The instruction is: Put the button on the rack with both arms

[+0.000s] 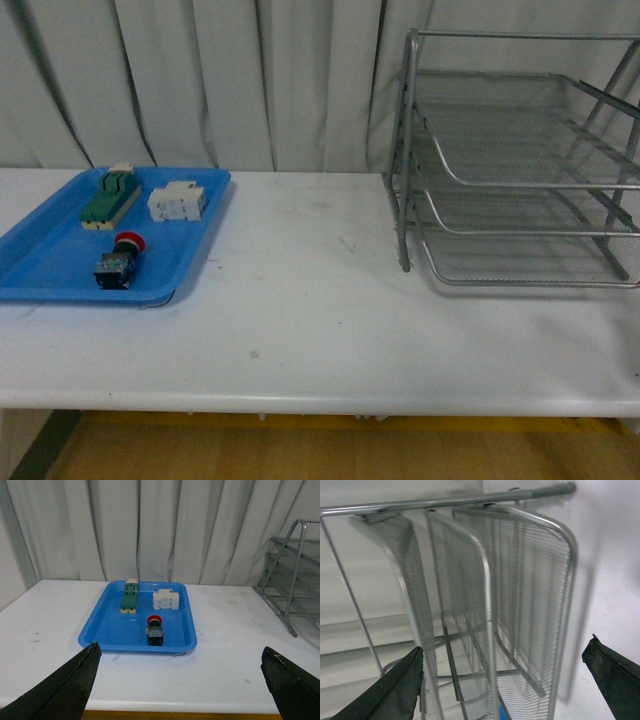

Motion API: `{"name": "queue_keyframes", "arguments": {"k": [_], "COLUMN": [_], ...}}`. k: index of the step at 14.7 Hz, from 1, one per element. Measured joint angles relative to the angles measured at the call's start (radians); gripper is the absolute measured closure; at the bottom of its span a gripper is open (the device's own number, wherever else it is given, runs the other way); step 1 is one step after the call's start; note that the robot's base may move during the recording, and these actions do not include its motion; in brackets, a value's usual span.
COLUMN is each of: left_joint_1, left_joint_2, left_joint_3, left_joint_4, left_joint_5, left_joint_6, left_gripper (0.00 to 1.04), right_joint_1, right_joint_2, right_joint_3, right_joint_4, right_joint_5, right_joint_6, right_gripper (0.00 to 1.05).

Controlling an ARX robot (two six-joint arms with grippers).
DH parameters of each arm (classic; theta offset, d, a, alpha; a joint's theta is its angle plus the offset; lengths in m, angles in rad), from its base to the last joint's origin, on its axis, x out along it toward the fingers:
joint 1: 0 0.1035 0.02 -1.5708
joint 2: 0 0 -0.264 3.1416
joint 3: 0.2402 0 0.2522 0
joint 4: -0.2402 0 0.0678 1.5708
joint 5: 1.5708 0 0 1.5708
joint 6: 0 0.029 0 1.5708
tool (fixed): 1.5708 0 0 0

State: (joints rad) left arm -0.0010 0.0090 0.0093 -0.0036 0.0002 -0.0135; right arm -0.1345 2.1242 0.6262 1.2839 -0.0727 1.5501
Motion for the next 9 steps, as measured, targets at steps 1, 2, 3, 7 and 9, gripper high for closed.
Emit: {"name": "queue_keyframes", "arguments": {"k": [1, 2, 3, 7, 9], "left_joint_1": [0.0, 0.0, 0.0, 0.0, 0.0], "left_joint_2": [0.0, 0.0, 0.0, 0.0, 0.0], "left_joint_3": [0.0, 0.0, 0.0, 0.0, 0.0], "left_joint_4": [0.0, 0.0, 0.0, 0.0, 0.0], "left_joint_5": [0.0, 0.0, 0.0, 0.0, 0.0], "left_joint_6": [0.0, 0.0, 0.0, 0.0, 0.0], "left_gripper": [0.07, 0.07, 0.07, 0.07, 0.07], "right_joint_1": [0.014, 0.027, 0.04, 0.07, 0.069], "right_joint_2": [0.04, 0.064, 0.079, 0.113, 0.137], "right_joint_3": [0.008, 0.021, 0.04, 0.13, 0.158], "right_joint_4": [0.0, -0.003, -0.001, 0.004, 0.002], "right_joint_5": [-0.004, -0.008, -0.014, -0.032, -0.033], "right_joint_6": [0.037, 0.055, 0.058, 0.053, 0.046], "right_gripper": [0.06, 0.06, 0.06, 0.06, 0.06]}}
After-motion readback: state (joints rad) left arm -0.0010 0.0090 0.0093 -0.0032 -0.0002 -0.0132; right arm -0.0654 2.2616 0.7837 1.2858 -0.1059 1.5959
